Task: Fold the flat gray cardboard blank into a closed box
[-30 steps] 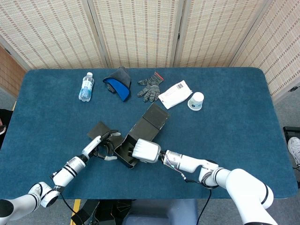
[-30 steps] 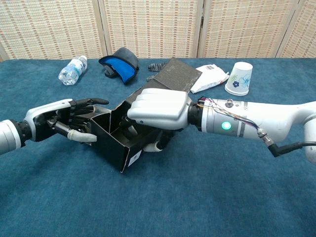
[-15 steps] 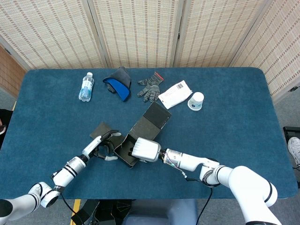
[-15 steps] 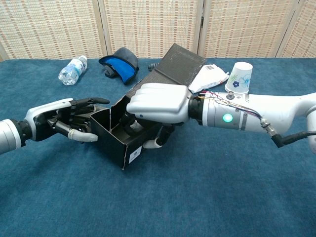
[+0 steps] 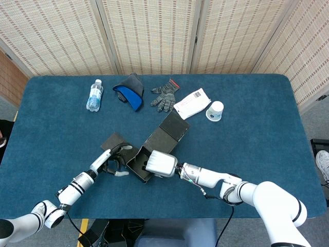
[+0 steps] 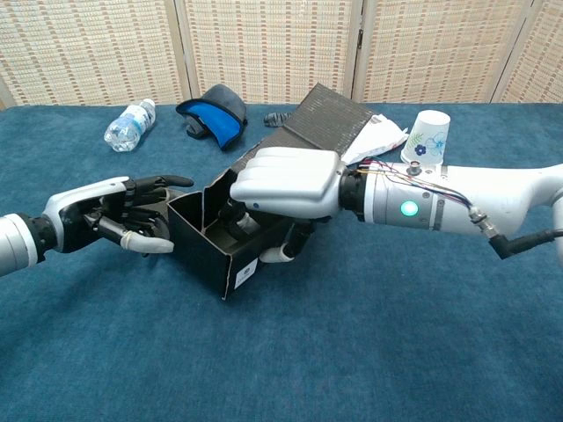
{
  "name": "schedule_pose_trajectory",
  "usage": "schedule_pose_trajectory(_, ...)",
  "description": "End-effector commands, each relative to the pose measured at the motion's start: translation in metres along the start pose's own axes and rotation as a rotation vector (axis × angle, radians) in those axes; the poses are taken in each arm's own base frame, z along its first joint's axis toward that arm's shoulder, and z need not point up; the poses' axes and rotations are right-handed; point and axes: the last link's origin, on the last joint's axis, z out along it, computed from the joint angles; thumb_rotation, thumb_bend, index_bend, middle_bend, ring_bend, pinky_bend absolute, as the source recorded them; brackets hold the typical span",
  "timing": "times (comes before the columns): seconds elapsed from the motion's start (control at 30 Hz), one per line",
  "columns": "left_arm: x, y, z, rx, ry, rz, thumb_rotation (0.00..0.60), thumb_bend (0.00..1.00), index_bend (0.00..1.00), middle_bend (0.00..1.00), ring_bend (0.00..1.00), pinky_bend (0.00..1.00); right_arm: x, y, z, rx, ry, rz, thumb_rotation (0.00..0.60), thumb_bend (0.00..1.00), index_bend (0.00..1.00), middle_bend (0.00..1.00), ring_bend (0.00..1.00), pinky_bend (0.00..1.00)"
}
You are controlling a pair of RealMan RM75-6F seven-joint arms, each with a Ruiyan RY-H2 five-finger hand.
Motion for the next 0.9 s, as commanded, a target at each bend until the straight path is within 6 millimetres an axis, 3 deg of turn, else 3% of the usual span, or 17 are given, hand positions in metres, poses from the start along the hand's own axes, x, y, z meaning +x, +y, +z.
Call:
schedule_pose_trajectory(0.03,0.000,-0.001,0.000,0.003,0.001,-0.001,0.600,0.10,0.11,0.17,0.47,0.60,0.000,0.000,-0.001,-0.013,0.007,-0.003,0.600,0.26,0.55,0.43,0.84,0.96)
schedule_pose_trajectory(0.17,-0.001,-0.001,0.000,0.007,0.002,-0.001,0.600,0.10,0.11,0.17,0.47,0.60,0.001,0.000,-0.002,-0.026,0.019,0.004,0.600,0.22,0.39,0.35,0.83,0.95)
schedule_pose_trajectory(0.47,0.000,-0.004,-0.001,0.016,0.016,-0.001,0.600,0.10,0.11,0.17,0.47,0.60,0.005,0.001,-0.005,-0.047,0.055,0.017,0.600,0.22,0.28,0.29,0.82,0.96)
schedule_pose_trajectory(0.7,0.002,-0.003,-0.003,0.019,0.035,0.004,0.600,0.10,0.10,0.17,0.47,0.60,0.010,0.002,-0.009,-0.058,0.086,0.042,0.600,0.22,0.24,0.27,0.82,0.96)
schedule_pose_trajectory(0.9,0.001,-0.004,-0.004,0.024,0.044,0.017,0.600,0.10,0.11,0.17,0.47,0.60,0.009,0.003,-0.018,-0.070,0.082,0.060,0.600,0.22,0.25,0.32,0.82,0.96)
